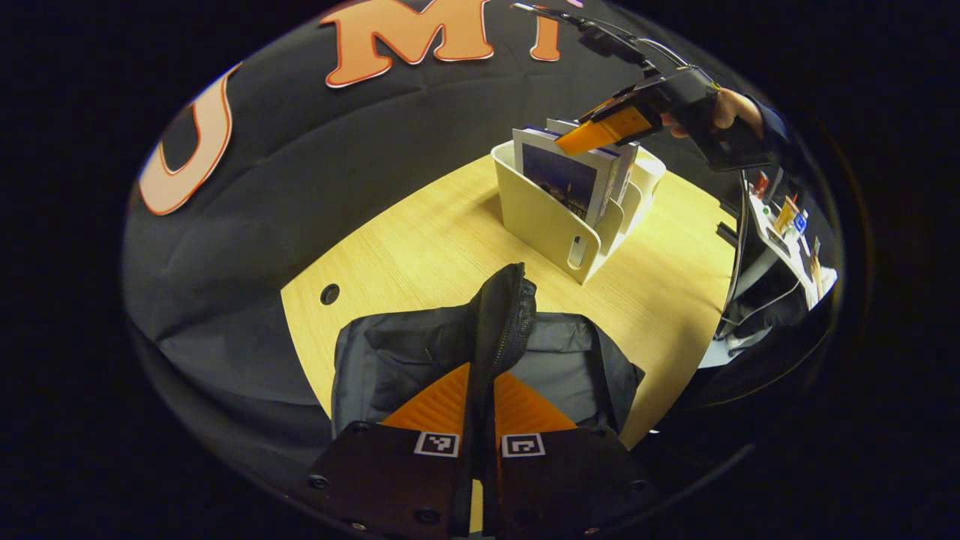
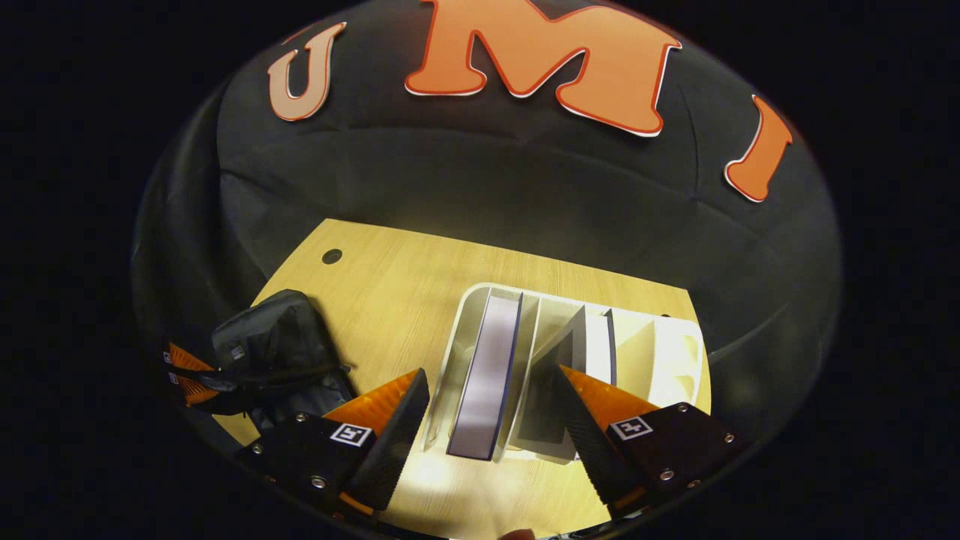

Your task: Open the schoolbag, grab two books from the bookshelf and put them into the schoolbag.

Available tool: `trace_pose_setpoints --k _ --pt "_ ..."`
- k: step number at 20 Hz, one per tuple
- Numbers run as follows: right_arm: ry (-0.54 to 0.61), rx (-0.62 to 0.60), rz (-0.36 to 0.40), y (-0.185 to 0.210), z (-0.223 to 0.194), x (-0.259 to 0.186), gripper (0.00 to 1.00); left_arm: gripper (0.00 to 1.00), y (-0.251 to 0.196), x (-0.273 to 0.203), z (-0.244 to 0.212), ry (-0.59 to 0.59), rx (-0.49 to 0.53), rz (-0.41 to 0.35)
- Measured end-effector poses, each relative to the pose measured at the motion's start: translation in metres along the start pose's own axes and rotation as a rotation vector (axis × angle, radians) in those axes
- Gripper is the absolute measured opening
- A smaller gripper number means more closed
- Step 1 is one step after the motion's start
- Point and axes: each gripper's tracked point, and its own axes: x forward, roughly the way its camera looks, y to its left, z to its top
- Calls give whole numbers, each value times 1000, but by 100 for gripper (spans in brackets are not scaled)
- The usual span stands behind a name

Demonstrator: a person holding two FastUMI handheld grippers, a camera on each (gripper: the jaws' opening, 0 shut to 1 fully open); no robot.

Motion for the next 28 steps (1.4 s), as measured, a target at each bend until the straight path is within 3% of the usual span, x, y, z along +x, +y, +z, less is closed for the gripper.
trace_pose_setpoints --k 6,16,20,21,22,24,28 --pt "131 92 49 4 -6 29 99 7 1 3 -6 7 -38 13" --pt "301 131 62 -1 -16 54 99 7 8 8 -12 34 -62 12" --pt "345 146 52 -2 -20 58 85 7 7 11 -12 42 -69 -4" --pt "349 152 54 -2 -18 58 65 7 7 13 -13 42 -69 -7" --pt "353 160 54 1 -17 57 69 7 8 13 -13 45 -69 -9" --pt "355 168 43 2 -17 56 43 7 8 15 -13 49 -66 -15" --pt "366 152 46 4 -26 46 38 7 8 19 -11 57 -53 -25"
